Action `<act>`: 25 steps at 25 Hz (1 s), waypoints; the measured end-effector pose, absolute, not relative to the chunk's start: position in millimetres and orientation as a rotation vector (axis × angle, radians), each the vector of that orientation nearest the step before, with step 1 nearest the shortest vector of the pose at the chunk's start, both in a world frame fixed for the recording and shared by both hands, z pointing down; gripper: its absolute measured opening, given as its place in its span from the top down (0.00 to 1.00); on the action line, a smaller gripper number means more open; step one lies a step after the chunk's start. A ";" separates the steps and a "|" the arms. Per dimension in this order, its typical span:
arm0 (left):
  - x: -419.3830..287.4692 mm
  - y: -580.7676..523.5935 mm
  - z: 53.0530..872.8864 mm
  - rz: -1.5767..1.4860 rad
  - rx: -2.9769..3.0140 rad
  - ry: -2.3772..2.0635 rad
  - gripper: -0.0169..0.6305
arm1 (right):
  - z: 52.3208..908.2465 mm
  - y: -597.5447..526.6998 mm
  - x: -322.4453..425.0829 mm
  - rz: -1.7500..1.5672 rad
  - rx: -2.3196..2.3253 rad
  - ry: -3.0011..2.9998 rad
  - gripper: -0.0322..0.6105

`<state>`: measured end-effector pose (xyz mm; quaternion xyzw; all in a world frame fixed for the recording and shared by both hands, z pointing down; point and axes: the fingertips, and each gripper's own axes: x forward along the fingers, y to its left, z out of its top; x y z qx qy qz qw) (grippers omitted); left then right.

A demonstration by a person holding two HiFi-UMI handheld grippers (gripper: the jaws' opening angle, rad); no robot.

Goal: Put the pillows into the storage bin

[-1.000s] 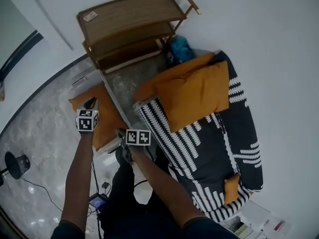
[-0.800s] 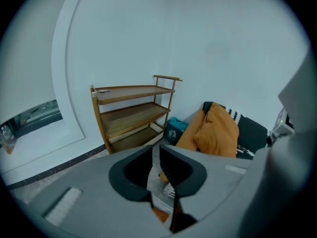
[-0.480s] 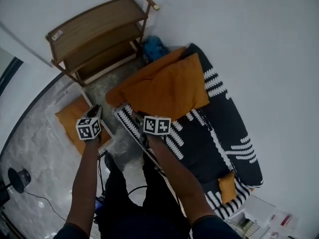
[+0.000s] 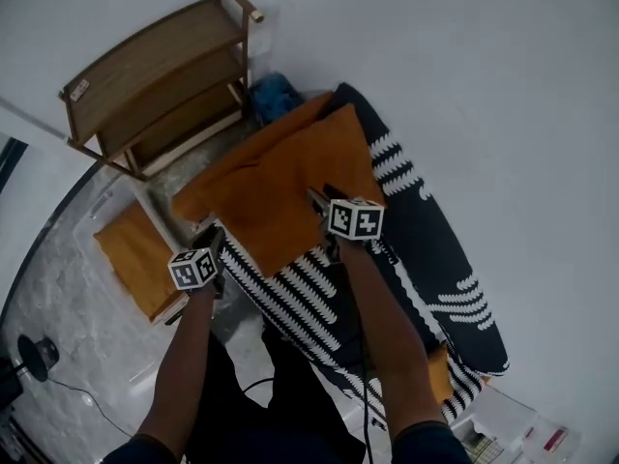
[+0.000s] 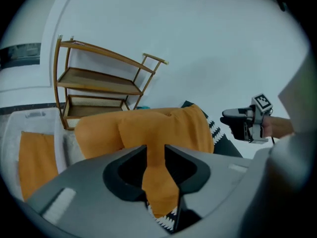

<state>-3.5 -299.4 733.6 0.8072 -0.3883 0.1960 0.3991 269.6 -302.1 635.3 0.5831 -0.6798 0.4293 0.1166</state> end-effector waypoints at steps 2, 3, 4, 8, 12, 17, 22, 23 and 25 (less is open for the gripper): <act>16.5 -291.3 744.0 0.481 2.016 -0.976 0.79 | 642.4 -304.8 300.0 1.223 1.694 -1.963 0.61; 25.0 -287.9 748.7 0.474 2.005 -0.977 0.77 | 645.4 -306.4 313.9 1.207 1.688 -1.951 0.61; 32.2 -284.5 753.2 0.469 1.995 -0.979 0.76 | 647.9 -308.1 326.8 1.190 1.681 -1.941 0.60; 52.8 -273.2 770.6 0.454 1.950 -1.002 0.69 | 655.5 -317.6 368.6 1.108 1.640 -1.920 0.58; 65.3 -262.3 789.4 0.430 1.886 -1.040 0.58 | 665.7 -324.7 397.9 1.020 1.563 -1.891 0.55; 85.7 -247.7 817.1 0.435 1.827 -1.045 0.46 | 699.8 -328.5 429.1 0.963 1.451 -1.827 0.51; 96.5 -249.3 838.6 0.434 1.799 -1.086 0.44 | 744.2 -337.2 446.9 0.916 1.363 -1.768 0.49; 97.7 -251.3 842.2 0.435 1.794 -1.094 0.45 | 751.3 -339.7 448.4 0.920 1.358 -1.762 0.49; 97.0 -255.3 848.8 0.443 1.774 -1.117 0.51 | 761.3 -344.5 449.4 0.925 1.358 -1.756 0.49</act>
